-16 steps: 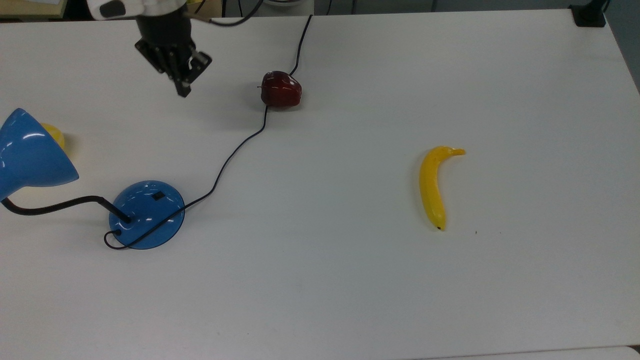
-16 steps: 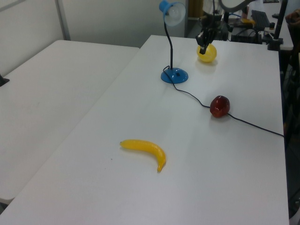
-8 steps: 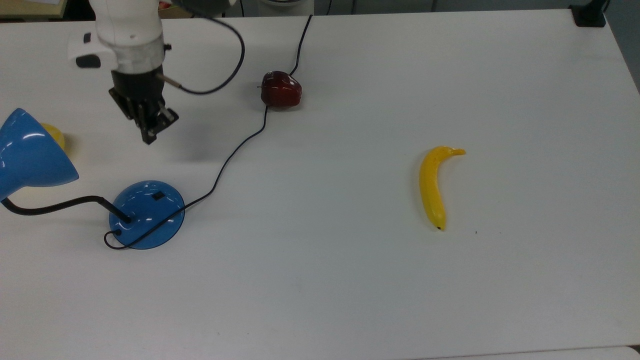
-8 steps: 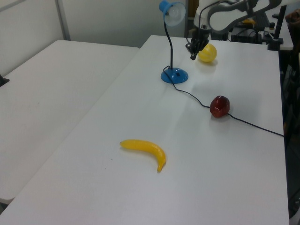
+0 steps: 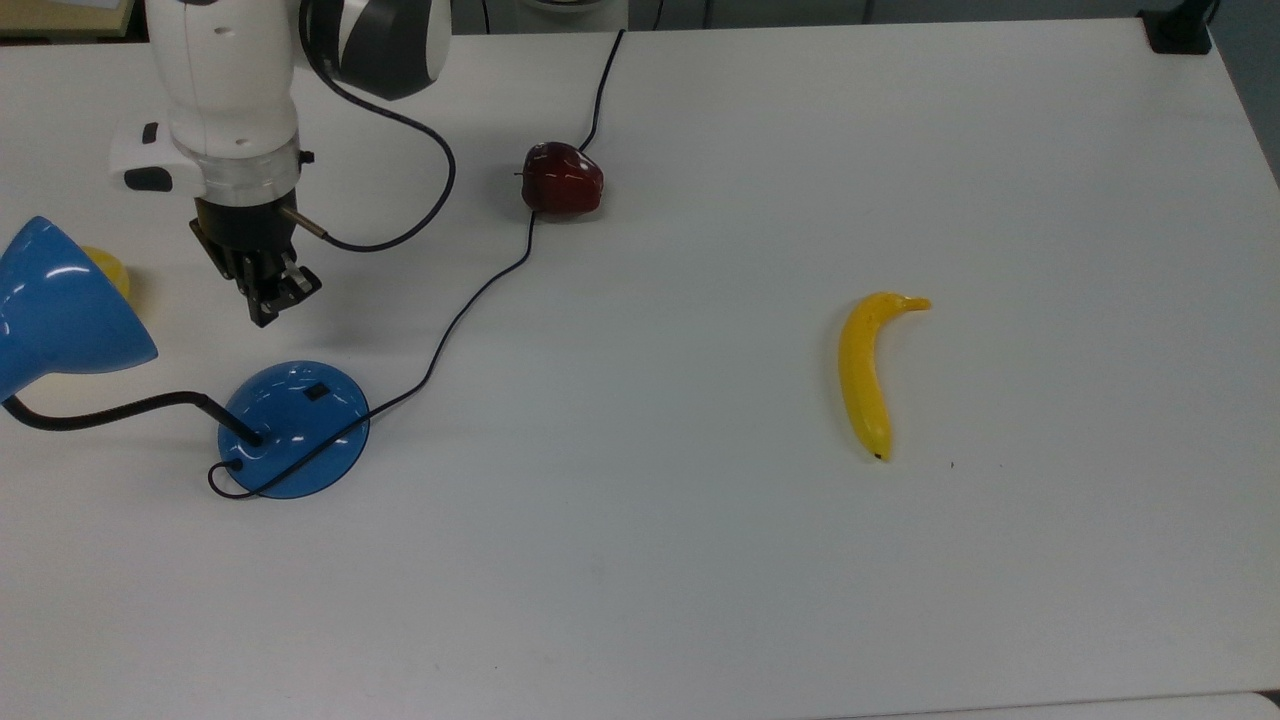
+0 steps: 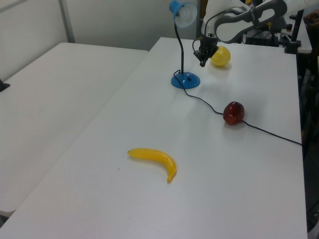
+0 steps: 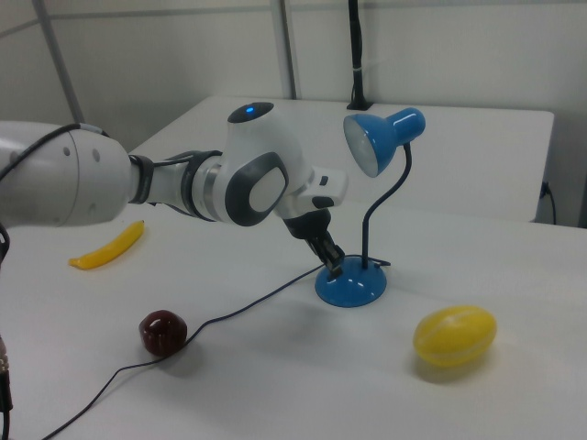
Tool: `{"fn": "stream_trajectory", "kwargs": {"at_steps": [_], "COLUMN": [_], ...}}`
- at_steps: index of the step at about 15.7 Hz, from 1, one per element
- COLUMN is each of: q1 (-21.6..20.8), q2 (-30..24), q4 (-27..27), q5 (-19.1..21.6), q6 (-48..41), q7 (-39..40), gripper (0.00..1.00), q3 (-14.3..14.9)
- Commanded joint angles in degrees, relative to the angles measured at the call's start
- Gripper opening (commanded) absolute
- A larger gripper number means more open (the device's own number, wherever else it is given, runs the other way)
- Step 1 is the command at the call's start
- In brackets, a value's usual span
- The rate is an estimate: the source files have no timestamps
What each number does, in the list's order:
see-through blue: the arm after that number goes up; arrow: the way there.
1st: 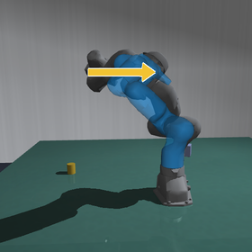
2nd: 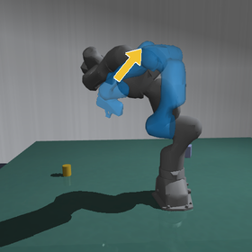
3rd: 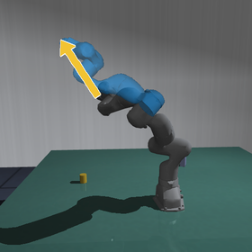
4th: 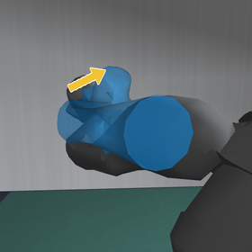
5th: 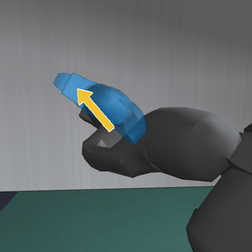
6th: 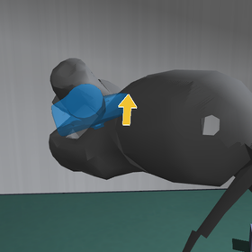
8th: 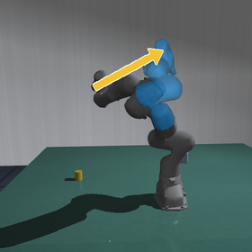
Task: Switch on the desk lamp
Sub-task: 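Move the gripper over the blue lamp base and lower toward its switch, then press down on the switch on the blue lamp base with the gripper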
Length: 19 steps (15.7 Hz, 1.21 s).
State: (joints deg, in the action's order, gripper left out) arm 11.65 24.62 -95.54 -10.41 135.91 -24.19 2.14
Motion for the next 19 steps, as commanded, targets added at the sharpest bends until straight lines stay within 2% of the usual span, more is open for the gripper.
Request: {"fn": "stream_trajectory", "kwargs": {"at_steps": [1,6,11,19], "q1": [-0.6,-1.2,-2.7,-4.1], "q2": [2.4,4.9,6.4,7.0], "q4": [1.8,3.7,5.9,6.3], "q5": [-2.9,-5.3,-5.4,-5.4], "q6": [1.4,1.5,1.4,1.5], "q7": [-5.4,-10.2,-12.6,-14.4], "gripper": [0.00,0.00,0.00,0.00], "q3": [0.3,0.2,0.2,0.2]}}
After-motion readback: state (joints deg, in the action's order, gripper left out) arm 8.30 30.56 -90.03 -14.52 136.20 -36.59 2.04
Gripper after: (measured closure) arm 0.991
